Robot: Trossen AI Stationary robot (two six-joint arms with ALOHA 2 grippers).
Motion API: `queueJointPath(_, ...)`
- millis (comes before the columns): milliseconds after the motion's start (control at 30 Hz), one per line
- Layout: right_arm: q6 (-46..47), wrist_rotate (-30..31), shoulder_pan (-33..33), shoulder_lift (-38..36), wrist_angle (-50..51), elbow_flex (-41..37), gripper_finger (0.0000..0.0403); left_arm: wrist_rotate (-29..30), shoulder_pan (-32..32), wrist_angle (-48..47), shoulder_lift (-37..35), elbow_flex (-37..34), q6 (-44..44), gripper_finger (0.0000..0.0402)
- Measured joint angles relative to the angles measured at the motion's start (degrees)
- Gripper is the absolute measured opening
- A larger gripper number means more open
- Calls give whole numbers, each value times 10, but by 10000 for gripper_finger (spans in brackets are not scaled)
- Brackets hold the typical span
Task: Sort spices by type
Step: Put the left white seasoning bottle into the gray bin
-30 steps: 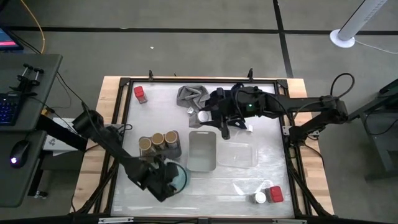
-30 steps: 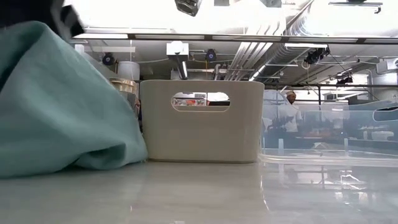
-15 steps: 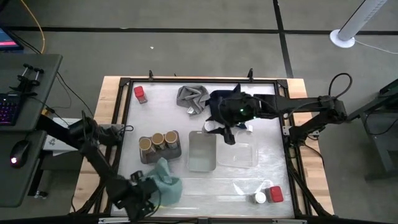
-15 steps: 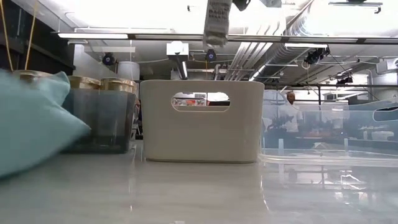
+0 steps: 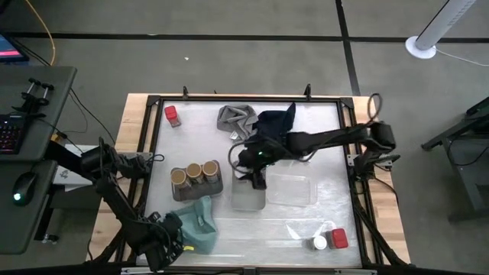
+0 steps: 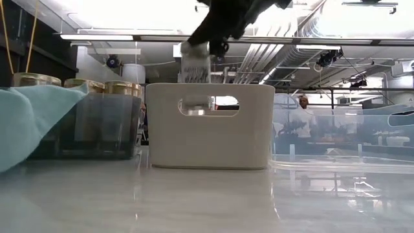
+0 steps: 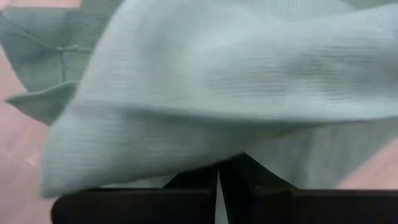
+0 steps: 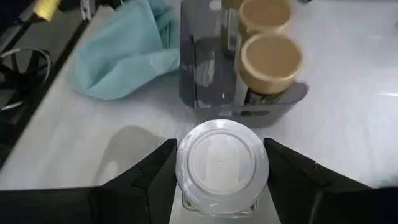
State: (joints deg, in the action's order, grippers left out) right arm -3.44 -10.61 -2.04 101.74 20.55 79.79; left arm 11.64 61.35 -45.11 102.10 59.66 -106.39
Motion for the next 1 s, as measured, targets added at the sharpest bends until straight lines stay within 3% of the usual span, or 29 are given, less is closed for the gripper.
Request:
queueJointPath(367,5,16,18,79,-43,0,200,39,3,0,1,0,-20,0)
queueJointPath(700,6,33,16,82,-54,0,202,40,4,0,1,0,-6,0)
queueJointPath(1000,20,35,16,81,-51,0,319,40,4,-1,1,0,6,0)
